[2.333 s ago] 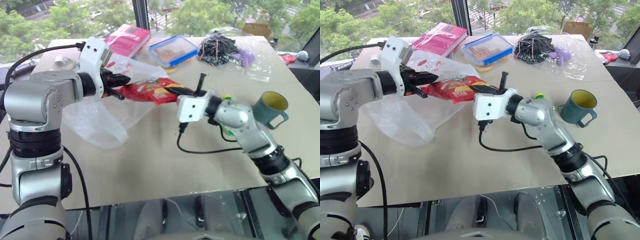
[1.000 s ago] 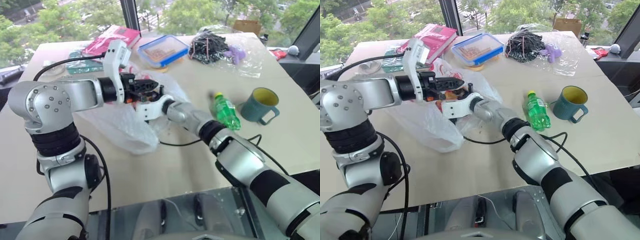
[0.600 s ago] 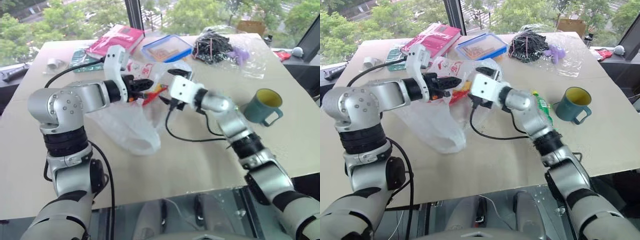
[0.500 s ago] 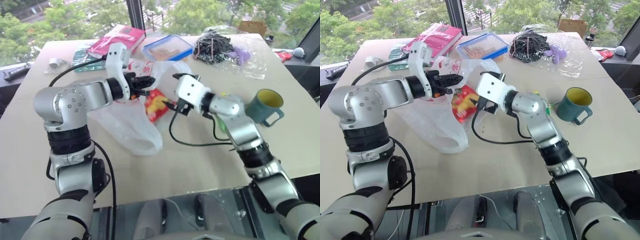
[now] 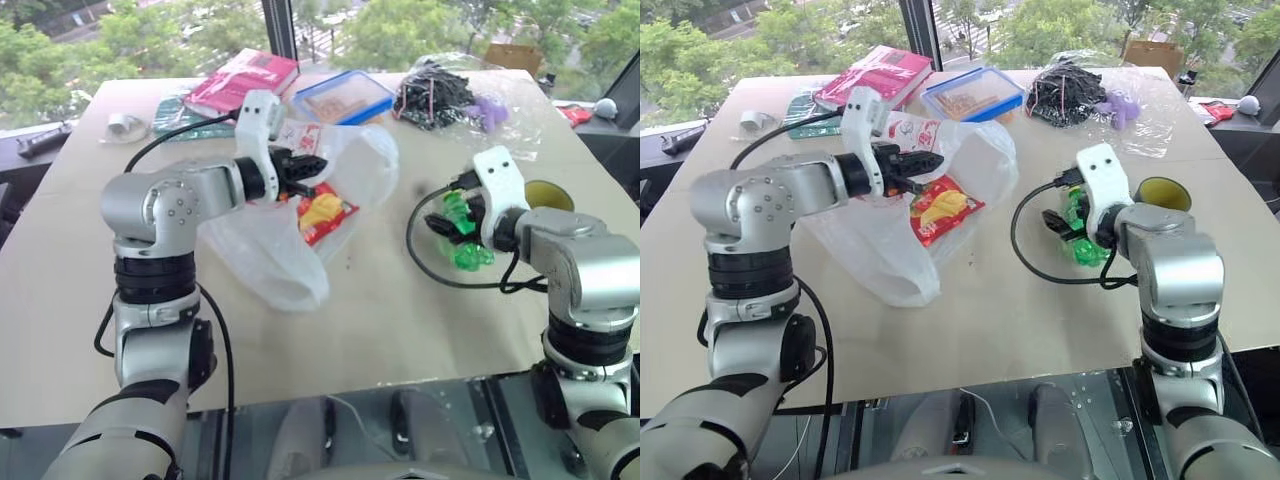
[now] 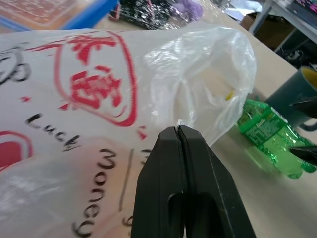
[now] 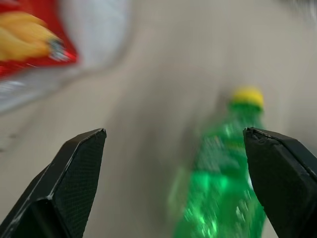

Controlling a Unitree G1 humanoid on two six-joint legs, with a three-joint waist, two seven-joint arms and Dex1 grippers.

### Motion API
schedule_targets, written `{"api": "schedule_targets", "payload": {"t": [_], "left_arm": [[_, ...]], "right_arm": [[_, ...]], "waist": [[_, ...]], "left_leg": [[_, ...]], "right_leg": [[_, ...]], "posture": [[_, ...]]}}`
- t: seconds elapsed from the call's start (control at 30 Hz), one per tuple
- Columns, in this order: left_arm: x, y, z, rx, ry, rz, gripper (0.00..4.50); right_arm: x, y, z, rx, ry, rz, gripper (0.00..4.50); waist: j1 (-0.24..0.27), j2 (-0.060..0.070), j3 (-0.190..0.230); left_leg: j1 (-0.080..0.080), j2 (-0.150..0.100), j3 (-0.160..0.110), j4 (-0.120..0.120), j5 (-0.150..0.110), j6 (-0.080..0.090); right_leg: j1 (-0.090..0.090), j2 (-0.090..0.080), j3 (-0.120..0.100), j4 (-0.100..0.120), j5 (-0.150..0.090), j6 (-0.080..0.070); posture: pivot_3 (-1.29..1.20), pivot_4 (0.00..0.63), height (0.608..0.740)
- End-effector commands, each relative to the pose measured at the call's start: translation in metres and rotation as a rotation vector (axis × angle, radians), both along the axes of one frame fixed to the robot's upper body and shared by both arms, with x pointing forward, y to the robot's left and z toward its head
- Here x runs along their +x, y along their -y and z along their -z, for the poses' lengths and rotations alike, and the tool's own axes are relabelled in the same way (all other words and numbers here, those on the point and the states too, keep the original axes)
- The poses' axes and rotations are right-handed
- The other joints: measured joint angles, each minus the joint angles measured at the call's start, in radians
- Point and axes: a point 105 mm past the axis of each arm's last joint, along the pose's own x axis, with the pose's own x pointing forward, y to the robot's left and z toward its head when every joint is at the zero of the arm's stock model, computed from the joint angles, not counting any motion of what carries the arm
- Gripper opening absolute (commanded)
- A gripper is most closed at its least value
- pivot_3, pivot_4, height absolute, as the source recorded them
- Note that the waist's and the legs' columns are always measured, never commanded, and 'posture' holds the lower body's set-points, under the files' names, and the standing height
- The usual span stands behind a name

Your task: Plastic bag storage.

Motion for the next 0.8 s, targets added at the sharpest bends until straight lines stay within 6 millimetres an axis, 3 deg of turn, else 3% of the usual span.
{"api": "schedule_targets", "payload": {"t": [0.03, 0.2, 0.47, 0.6, 0.8], "left_arm": [[-0.001, 0.002, -0.01, 0.011, 0.059, 0.014, 0.0], [-0.005, 0.003, -0.007, 0.027, 0.066, 0.023, 0.0], [-0.006, 0.0, -0.007, 0.031, 0.075, 0.007, 0.0], [-0.006, -0.005, -0.009, 0.022, 0.078, -0.009, 0.0], [-0.006, -0.008, -0.011, 0.015, 0.081, -0.019, 0.0]], "right_arm": [[0.006, 0.015, 0.005, -0.004, -0.049, 0.073, 4.47], [0.009, 0.031, 0.025, -0.025, -0.144, 0.131, 4.47], [0.019, 0.035, 0.047, -0.071, -0.198, 0.143, 4.47], [0.023, 0.038, 0.046, -0.137, -0.123, 0.099, 3.17], [0.015, 0.024, 0.025, -0.187, 0.056, -0.049, 3.06]], "waist": [[0.0, 0.0, 0.0], [-0.001, 0.0, 0.0], [-0.002, 0.0, 0.0], [-0.002, -0.001, -0.001], [0.0, -0.001, -0.001]], "left_leg": [[0.0, 0.0, 0.0, 0.0, 0.0, 0.0], [0.0, 0.0, 0.0, 0.0, -0.001, 0.001], [0.0, 0.0, 0.001, 0.0, -0.001, 0.002], [0.0, 0.0, 0.001, 0.001, -0.002, 0.004], [0.001, 0.0, 0.0, 0.001, -0.003, 0.005]], "right_leg": [[0.0, 0.0, 0.0, 0.0, 0.0, 0.0], [0.0, 0.0, 0.0, -0.001, 0.0, 0.0], [0.0, 0.0, 0.001, -0.001, 0.0, 0.0], [0.001, 0.0, 0.001, -0.001, 0.0, 0.0], [0.002, 0.0, 0.0, -0.001, 0.0, 0.001]], "posture": [[0.0, 0.15, 0.74], [0.0, 0.15, 0.74], [0.0, 0.15, 0.74], [0.0, 0.15, 0.74], [0.0, 0.15, 0.74]]}}
